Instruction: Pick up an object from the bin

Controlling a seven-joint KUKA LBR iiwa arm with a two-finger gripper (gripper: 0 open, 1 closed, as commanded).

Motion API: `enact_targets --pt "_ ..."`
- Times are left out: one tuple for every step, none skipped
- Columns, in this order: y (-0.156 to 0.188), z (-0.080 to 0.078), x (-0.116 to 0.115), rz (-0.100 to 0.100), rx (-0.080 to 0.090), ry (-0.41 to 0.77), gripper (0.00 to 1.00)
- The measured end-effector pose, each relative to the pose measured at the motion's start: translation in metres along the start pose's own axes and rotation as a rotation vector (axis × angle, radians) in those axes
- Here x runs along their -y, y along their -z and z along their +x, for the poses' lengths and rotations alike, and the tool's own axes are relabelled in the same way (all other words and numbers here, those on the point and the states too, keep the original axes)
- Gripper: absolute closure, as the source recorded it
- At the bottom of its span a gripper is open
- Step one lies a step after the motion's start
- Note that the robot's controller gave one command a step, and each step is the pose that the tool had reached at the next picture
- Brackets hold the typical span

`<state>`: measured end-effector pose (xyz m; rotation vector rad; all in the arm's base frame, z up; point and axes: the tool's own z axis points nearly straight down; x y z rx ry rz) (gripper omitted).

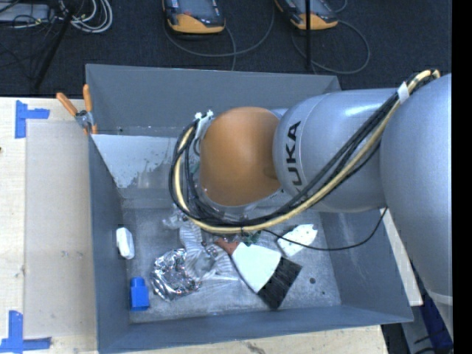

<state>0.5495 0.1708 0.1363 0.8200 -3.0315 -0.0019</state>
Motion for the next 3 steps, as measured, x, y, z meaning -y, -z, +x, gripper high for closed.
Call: enact_targets --pt "0.000 0.000 0.001 0.000 0.000 -0.003 1.00" --pt "0.000 0.000 0.001 0.000 0.000 -0.004 1.00" --pt "0.047 -0.003 -0.002 -0.001 -0.005 -0.001 1.00"
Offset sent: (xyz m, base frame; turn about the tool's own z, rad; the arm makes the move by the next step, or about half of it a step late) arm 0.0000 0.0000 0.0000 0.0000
